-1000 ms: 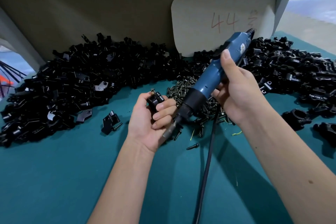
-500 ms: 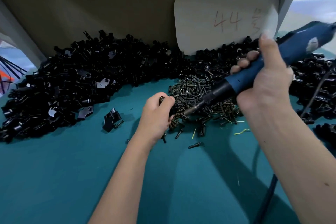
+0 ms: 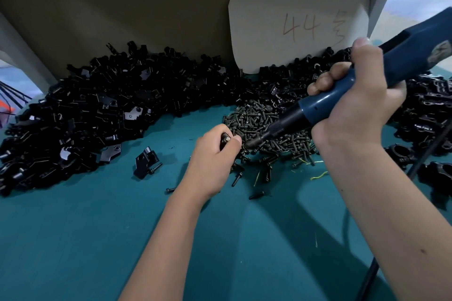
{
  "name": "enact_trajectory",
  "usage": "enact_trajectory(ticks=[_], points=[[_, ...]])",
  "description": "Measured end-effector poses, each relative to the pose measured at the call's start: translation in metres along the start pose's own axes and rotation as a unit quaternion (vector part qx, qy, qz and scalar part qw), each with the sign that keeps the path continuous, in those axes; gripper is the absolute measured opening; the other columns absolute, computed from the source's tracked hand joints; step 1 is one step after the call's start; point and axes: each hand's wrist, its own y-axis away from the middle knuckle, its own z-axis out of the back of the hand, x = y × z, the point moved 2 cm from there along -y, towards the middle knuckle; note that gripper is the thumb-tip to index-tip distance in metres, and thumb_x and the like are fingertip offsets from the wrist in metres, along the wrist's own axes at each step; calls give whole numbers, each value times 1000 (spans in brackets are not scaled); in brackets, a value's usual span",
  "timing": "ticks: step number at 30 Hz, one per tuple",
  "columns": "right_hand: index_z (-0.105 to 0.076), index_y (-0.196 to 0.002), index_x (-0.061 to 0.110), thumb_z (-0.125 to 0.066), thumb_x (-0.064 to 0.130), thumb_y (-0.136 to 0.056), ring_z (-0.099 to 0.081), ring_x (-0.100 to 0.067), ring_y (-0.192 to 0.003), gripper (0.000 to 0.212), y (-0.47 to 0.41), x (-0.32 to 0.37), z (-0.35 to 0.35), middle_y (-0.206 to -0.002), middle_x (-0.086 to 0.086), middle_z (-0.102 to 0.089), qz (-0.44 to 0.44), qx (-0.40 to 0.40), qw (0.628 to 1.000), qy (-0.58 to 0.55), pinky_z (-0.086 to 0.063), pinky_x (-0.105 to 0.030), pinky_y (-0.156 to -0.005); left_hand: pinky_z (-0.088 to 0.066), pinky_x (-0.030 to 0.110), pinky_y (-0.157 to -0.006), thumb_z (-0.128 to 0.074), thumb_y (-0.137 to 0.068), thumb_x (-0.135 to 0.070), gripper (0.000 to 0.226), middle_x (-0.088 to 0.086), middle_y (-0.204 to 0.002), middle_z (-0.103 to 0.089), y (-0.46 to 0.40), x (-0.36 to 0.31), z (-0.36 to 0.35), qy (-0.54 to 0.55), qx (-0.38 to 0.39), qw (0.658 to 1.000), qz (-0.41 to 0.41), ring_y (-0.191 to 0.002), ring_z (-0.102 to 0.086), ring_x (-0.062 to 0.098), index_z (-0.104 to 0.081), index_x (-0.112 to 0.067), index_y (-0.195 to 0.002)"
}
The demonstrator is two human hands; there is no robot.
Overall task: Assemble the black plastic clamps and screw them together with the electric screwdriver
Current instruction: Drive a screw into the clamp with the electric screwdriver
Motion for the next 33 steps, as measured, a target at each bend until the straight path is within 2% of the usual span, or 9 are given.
enact_trajectory(ticks=[7, 9, 12, 17, 19, 22, 25, 29, 33], points=[[-45, -99, 10, -64, 5, -94, -43, -19, -47, 20, 4, -3, 0, -61, -3, -46, -3, 15, 1000, 5, -41, -31, -51, -25, 25, -40, -48, -89, -45, 24, -13, -45, -35, -2, 1, 2, -40, 29, 999, 14, -44, -28, 11, -48, -23, -79], [-44, -92, 10, -60, 1, -92, -42, -20, -47, 18, 4, -2, -1, -60, -4, -44, -5, 24, 1000, 5, -40, -31, -51, -29, 26, -45, -49, -87, -46, 26, -11, -48, -37, -4, 0, 3, -33, 50, 997, 38, -46, -32, 14, -50, -21, -80], [-43, -87, 11, -57, 0, -90, -40, -20, -47, 18, 3, -1, -2, -59, -4, -42, -5, 46, 999, 2, -40, -31, -51, -32, 36, -58, -51, -83, -47, 33, -1, -60, -39, -7, -2, 4, -18, 70, 995, 71, -56, -38, 17, -52, -14, -83], [-42, -83, 11, -56, 1, -89, -38, -19, -45, 18, 1, -4, 2, -57, -3, -41, -22, 57, 998, -5, -37, -29, -49, -28, 38, -60, -51, -79, -45, 38, -2, -59, -37, -8, -9, 3, -30, 97, 989, 106, -57, -35, 18, -51, -7, -85], [-41, -83, 11, -55, 0, -92, -38, -18, -46, 20, -2, -8, 7, -58, -2, -41, -45, 42, 998, -12, -37, -28, -50, -29, 36, -59, -52, -82, -41, 38, -2, -59, -41, -9, -9, 3, -44, 110, 985, 122, -56, -38, 18, -50, -3, -85], [-40, -79, 14, -53, 3, -93, -36, -16, -47, 22, -4, -15, 13, -59, 0, -40, -94, 34, 995, -27, -36, -27, -49, -29, 25, -49, -54, -94, -29, 23, -4, -51, -46, -10, -10, 7, -69, 144, 975, 154, -44, -43, 16, -49, -14, -77], [-37, -76, 18, -53, 11, -91, -34, -13, -49, 23, -7, -19, 14, -62, 3, -36, -145, 58, 986, -61, -35, -26, -47, -19, 12, -37, -50, -96, -21, 24, -3, -43, -39, -7, -18, 10, -35, 184, 960, 207, -30, -31, 9, -45, -19, -73], [-37, -72, 20, -52, 16, -90, -35, -12, -49, 25, -11, -17, 16, -62, 4, -36, -163, 82, 980, -75, -35, -26, -47, -16, 11, -39, -47, -94, -22, 24, 0, -43, -36, -2, -26, 8, -4, 223, 941, 255, -32, -22, 11, -41, -21, -71], [-39, -77, 19, -51, 11, -97, -35, -11, -49, 24, -12, -22, 22, -62, 4, -37, -185, 18, 979, -82, -35, -25, -47, -18, 11, -35, -47, -96, -20, 27, -2, -40, -38, -2, -28, 5, 3, 188, 943, 274, -28, -27, 8, -41, -19, -70]])
